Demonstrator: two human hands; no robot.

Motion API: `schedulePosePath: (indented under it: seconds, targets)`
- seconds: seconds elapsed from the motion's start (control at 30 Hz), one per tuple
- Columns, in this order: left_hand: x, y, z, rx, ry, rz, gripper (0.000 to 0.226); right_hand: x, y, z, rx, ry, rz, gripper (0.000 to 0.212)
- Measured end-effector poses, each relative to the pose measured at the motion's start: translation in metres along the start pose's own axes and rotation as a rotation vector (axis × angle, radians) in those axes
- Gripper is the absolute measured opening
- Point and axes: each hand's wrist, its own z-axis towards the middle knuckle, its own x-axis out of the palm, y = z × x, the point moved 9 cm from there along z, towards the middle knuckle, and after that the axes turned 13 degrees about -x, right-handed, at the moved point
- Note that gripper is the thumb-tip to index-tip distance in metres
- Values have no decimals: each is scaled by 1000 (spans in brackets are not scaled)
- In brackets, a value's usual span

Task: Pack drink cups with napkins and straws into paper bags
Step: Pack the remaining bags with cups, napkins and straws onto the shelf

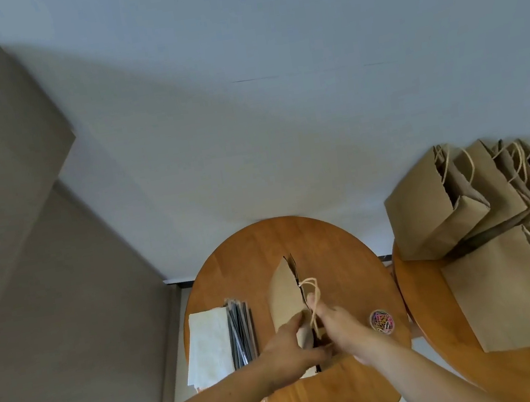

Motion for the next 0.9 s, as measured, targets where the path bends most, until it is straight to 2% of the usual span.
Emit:
schedulePosePath:
  seconds: [0.07,0.2,0.27,0.3,0.37,0.47,0.57,0.7,0.83,0.9]
  targets:
    - [-2,-5,1,-9,-140,115,85,3,1,1,-34,6,-12,65]
    - [-12,-7,2,-120,-362,325,44,-1,4,2,-123,-3,33,45]
    - [-19,-8,2,-128,-400,387,32,-12,12,4,-247,-6,-138,29]
    - [-22,-10,2,-117,-406,399,32,-19,16,5,-312,-13,-296,24]
    - [-29,-10,3,-105,-401,365,28,-36,26,5,-424,-92,-600,32]
    - [-36,-9,8,-90,-405,374,29,-53,53,-3,-673,-242,-813,52]
    - [-42,-14,11,-80,-411,384,28,-49,63,1,-809,-164,-1030,60]
    - [-44,-26,13,-28,-362,480,35,-51,64,9,-820,-117,-1184,51]
    - [-43,-41,15,160,-286,606,30,-56,72,9,-922,-158,-1265,32]
    - [-47,-43,17,199,-256,617,28,-55,68,10,-927,-121,-1309,13]
